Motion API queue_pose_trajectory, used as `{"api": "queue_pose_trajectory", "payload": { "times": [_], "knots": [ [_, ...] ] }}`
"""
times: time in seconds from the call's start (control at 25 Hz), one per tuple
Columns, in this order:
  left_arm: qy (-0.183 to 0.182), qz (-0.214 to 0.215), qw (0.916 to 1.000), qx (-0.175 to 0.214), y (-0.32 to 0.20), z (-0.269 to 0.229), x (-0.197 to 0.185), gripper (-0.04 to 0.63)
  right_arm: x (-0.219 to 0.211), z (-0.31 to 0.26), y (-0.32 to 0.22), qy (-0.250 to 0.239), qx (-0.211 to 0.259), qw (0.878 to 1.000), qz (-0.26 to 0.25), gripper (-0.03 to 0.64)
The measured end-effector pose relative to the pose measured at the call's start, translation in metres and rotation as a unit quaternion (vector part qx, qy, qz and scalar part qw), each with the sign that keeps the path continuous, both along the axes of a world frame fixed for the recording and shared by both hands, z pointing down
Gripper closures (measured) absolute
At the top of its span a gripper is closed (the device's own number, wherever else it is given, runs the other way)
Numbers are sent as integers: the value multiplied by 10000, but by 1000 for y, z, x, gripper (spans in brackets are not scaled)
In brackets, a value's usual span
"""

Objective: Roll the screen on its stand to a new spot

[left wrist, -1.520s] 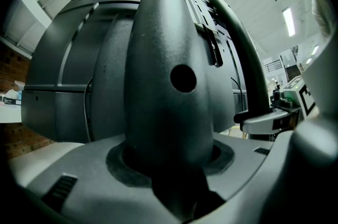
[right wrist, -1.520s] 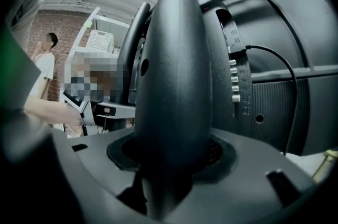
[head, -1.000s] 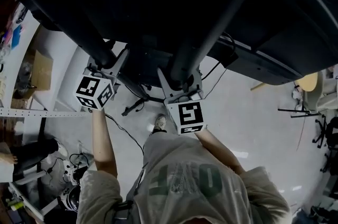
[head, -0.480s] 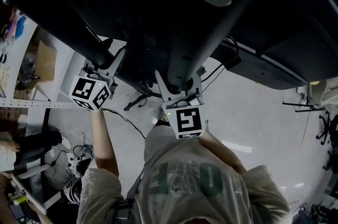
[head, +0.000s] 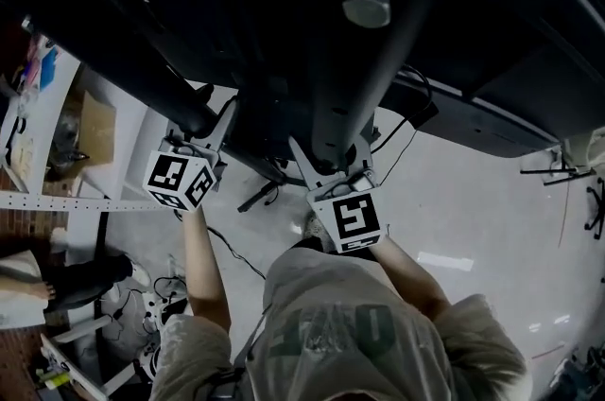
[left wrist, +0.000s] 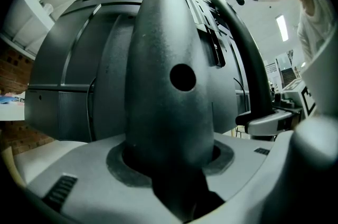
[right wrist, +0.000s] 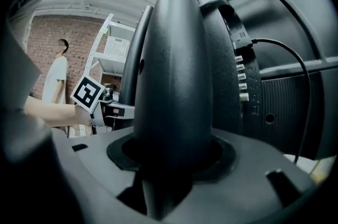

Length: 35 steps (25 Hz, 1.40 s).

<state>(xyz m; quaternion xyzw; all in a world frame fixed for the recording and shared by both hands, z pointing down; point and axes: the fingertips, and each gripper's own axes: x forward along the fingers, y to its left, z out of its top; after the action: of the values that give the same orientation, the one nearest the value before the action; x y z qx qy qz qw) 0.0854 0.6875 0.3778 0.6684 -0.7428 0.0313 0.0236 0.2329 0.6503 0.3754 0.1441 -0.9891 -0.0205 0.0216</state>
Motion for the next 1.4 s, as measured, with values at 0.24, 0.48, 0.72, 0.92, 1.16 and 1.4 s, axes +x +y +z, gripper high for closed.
{"api": "queue_pose_trajectory", "payload": {
  "times": [0.24,0.48,0.72,0.92,1.16,1.4],
  "knots": [
    [-7,-50,10000,-7,12,1,0,376,1,3,11,-8,-29,10000,10,388],
    [-42,-64,10000,46,14,-1,11,376,11,2,11,-45,12,10000,3,388],
    [-98,-56,9998,137,22,-3,16,376,16,1,19,-80,42,10000,-29,388],
    [-72,-76,9998,193,31,-5,16,376,16,-1,29,-95,71,9999,20,388],
    [-93,-314,9994,105,36,-3,17,376,19,0,32,6,127,9999,-37,388],
    [-193,-1008,9944,236,48,-10,8,328,27,-17,28,-287,-309,9991,-32,353]
  ]
}}
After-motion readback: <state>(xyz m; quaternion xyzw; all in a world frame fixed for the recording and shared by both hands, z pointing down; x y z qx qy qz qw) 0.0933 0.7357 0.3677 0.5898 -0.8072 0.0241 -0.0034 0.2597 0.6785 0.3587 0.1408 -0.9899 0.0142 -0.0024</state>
